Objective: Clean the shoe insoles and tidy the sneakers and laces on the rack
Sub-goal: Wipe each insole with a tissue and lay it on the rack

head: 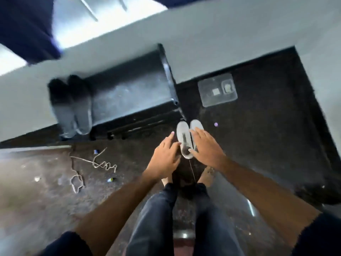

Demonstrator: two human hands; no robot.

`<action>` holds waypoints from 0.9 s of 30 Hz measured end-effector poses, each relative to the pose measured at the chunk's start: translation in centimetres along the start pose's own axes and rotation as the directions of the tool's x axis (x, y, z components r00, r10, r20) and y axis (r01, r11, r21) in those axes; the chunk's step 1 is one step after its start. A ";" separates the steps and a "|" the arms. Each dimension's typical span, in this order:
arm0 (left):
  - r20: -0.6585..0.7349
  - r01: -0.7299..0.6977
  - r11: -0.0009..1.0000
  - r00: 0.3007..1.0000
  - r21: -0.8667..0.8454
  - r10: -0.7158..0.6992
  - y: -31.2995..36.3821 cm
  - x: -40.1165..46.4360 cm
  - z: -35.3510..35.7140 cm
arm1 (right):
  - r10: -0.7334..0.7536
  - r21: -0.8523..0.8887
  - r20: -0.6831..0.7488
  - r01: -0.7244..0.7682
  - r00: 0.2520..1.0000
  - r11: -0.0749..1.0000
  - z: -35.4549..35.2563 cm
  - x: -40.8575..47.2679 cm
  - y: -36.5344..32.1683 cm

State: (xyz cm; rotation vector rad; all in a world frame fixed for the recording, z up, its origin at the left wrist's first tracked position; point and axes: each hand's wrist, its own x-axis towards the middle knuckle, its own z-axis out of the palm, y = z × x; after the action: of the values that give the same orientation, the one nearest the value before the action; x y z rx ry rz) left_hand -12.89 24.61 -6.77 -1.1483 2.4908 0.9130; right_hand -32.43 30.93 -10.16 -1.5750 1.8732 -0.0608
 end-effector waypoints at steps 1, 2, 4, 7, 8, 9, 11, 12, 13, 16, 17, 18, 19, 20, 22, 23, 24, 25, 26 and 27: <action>-0.048 -0.001 1.000 0.999 -0.006 0.000 0.0 -1.3 -2.1 | -0.036 -0.023 -0.013 0.035 0.999 0.999 -1.5 -0.1 -1.5; -0.090 0.007 1.000 0.996 -0.018 -0.009 -0.3 -2.6 -4.0 | -0.058 -0.028 -0.023 0.057 0.998 0.998 -2.8 -0.1 -3.0; -0.157 0.044 0.998 0.986 -0.048 -0.051 -1.6 -5.0 -6.9 | -0.086 0.006 -0.063 0.086 0.994 0.996 -4.8 0.0 -6.3; -0.201 0.142 0.983 0.966 -0.117 -0.163 -5.0 -8.5 -10.2 | -0.133 0.008 -0.088 0.134 0.987 0.991 -6.7 1.0 -11.6; -0.210 0.172 0.976 0.957 -0.135 -0.198 -6.6 -9.5 -11.0 | -0.159 -0.002 -0.091 0.160 0.983 0.987 -7.0 1.6 -13.4; -0.223 0.199 0.967 0.947 -0.159 -0.232 -8.4 -10.5 -11.8 | -0.179 -0.005 -0.084 0.179 0.980 0.984 -7.2 2.3 -15.3; -0.267 0.254 0.938 0.911 -0.235 -0.314 -12.4 -12.2 -13.5 | -0.185 -0.007 -0.070 0.185 0.980 0.983 -7.0 3.9 -19.0; -0.294 0.280 0.918 0.885 -0.282 -0.360 -14.7 -12.9 -14.3 | -0.173 -0.006 -0.066 0.173 0.983 0.985 -6.8 4.8 -21.0; -0.321 0.301 0.897 0.857 -0.323 -0.404 -16.9 -13.4 -15.1 | -0.160 0.002 -0.063 0.161 0.985 0.987 -6.3 5.6 -22.7; -0.382 0.337 0.835 0.770 -0.435 -0.510 -24.8 -14.5 -17.3 | -0.144 0.039 0.008 0.143 0.990 0.989 -4.5 8.4 -28.9; -0.386 0.351 0.810 0.743 -0.471 -0.547 -27.4 -14.7 -17.9 | -0.143 0.060 0.035 0.141 0.989 0.988 -3.7 9.4 -30.9; -0.377 0.368 0.783 0.722 -0.502 -0.581 -29.7 -14.7 -18.5 | -0.140 0.081 0.061 0.135 0.988 0.988 -3.0 10.5 -32.9; -0.361 0.380 0.760 0.709 -0.527 -0.606 -32.0 -14.4 -19.1 | -0.135 0.107 0.082 0.126 0.987 0.986 -2.3 11.7 -34.8; -0.343 0.384 0.738 0.703 -0.554 -0.623 -34.0 -14.0 -19.6 | -0.124 0.132 0.101 0.111 0.987 0.985 -1.6 12.9 -36.6; -0.291 0.381 0.689 0.703 -0.616 -0.649 -37.3 -12.8 -20.4 | -0.099 0.186 0.113 0.077 0.989 0.980 -0.4 15.3 -39.7; -0.252 0.384 0.662 0.710 -0.644 -0.657 -38.6 -12.1 -20.7 | -0.084 0.209 0.111 0.060 0.990 0.976 0.2 16.4 -41.0; -0.212 0.390 0.636 0.719 -0.666 -0.662 -39.7 -11.3 -20.9 | -0.067 0.227 0.108 0.041 0.992 0.973 0.7 17.4 -42.2; -0.176 0.399 0.615 0.725 -0.680 -0.666 -40.7 -10.5 -21.0 | -0.050 0.245 0.105 0.023 0.993 0.969 1.2 18.2 -43.1; -0.151 0.410 0.599 0.726 -0.688 -0.671 -41.5 -9.8 -20.9 | -0.038 0.257 0.105 0.010 0.994 0.966 1.6 18.9 -43.9; -0.135 0.423 0.584 0.719 -0.693 -0.682 -42.2 -9.0 -20.9 | -0.033 0.263 0.112 0.003 0.993 0.965 2.1 19.6 -44.4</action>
State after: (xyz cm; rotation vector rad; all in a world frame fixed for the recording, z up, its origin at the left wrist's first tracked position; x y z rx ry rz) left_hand 25.48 -4.11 -4.92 -2.3905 1.7961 1.4451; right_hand 5.92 2.46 -1.06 -1.3834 1.6846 -0.2133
